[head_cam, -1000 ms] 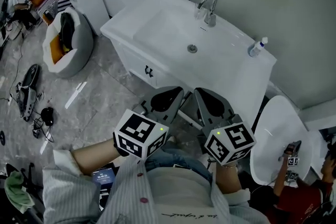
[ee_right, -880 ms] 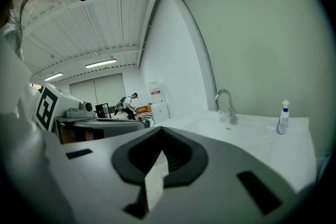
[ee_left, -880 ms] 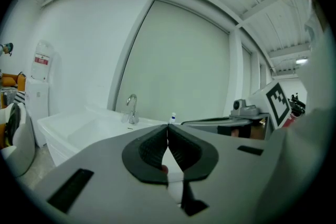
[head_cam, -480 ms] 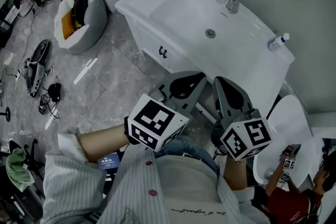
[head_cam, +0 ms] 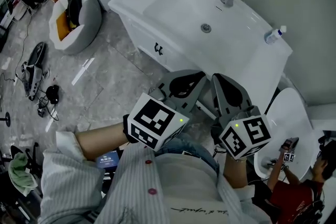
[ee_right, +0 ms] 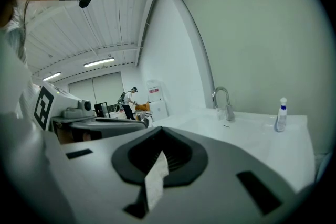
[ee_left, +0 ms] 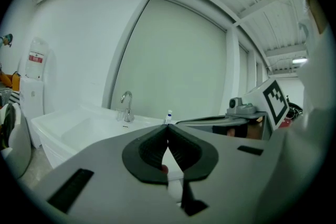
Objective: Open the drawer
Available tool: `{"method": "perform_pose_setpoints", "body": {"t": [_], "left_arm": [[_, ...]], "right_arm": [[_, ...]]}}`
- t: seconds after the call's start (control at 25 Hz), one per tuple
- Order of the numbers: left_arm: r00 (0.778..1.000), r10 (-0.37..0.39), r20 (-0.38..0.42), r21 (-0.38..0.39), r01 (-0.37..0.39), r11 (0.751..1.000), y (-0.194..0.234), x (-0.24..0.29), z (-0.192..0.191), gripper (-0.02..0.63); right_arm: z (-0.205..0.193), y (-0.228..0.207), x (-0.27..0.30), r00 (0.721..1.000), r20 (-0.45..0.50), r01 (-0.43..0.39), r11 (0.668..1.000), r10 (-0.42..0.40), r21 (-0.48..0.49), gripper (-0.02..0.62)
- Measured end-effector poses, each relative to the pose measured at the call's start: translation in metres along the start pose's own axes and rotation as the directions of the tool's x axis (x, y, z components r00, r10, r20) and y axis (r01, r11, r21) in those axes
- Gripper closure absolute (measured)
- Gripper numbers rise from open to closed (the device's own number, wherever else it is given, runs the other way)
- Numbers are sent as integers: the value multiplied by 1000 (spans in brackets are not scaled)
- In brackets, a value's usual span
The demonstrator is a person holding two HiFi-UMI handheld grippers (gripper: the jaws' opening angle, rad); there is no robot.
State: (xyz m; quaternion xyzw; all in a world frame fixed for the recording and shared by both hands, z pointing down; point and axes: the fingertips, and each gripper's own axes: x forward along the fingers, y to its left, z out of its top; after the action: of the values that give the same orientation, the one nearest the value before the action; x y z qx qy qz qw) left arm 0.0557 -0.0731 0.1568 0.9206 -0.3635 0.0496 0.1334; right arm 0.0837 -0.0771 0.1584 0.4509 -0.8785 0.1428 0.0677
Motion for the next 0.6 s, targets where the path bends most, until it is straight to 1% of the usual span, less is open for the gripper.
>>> {"method": "perform_pose_setpoints", "body": {"t": [0.6], "left_arm": [[999, -21, -37, 8, 21, 1000, -4, 7, -14, 589]], "right_arm": [[-12, -6, -2, 999, -22, 30, 1000, -30, -3, 588]]}}
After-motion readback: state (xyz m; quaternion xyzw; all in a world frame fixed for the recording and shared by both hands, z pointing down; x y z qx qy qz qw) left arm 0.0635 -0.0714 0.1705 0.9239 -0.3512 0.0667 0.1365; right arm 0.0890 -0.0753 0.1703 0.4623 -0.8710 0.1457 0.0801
